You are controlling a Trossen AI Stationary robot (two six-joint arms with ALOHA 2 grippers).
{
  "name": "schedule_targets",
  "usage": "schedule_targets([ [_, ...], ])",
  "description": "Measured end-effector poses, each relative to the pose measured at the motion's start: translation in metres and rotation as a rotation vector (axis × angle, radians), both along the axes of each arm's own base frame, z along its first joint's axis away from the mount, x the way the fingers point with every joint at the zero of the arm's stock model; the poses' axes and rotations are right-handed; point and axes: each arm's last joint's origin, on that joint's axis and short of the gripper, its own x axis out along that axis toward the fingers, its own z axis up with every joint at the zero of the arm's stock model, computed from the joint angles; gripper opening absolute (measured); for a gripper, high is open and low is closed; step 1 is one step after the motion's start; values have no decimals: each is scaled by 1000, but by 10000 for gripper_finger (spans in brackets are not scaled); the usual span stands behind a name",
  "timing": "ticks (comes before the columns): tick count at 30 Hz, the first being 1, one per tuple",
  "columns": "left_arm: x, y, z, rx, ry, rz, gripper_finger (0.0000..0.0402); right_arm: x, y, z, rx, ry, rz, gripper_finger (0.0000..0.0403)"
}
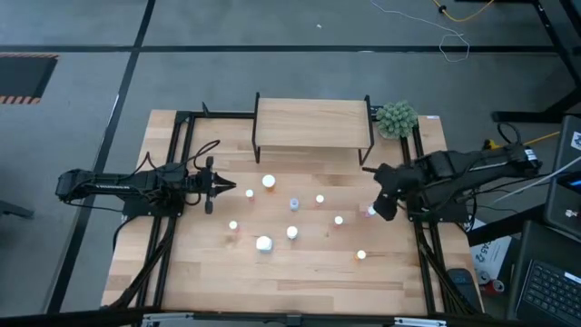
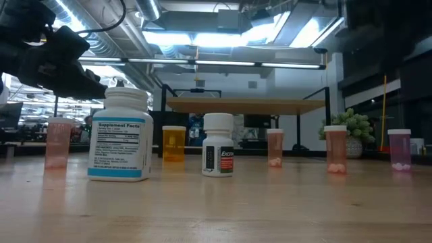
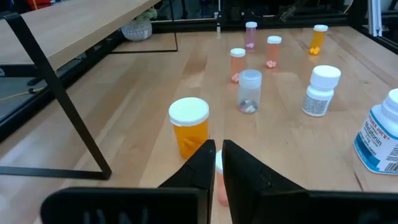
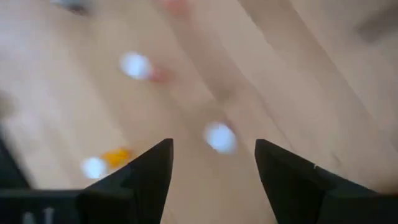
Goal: Pick and place medicine bottles onto shelf by color
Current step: Put the pink pill bottle on the shelf
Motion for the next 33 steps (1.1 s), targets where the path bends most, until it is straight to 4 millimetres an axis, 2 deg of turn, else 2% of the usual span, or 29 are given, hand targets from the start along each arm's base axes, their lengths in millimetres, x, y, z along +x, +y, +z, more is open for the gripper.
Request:
schedule_targets([
  [5, 0, 0, 0, 3, 0, 0, 25, 1, 3, -17, -26, 76, -113, 229],
  [9, 0, 0, 0, 1, 0, 0, 25, 6, 9, -30, 1, 20, -124, 229],
  [14, 0, 0, 0, 0, 0, 0, 25, 12, 17, -60, 38, 24, -128, 229],
  [17, 0, 0, 0, 1, 1, 0, 25, 16, 19, -73, 2, 36, -155, 229],
  [23, 0, 0, 0, 1, 0, 0, 25, 24, 19, -88, -100, 94, -187, 229],
  [33, 0, 0, 0, 2, -1, 0, 25, 35, 24, -108, -97, 205, -190, 229],
])
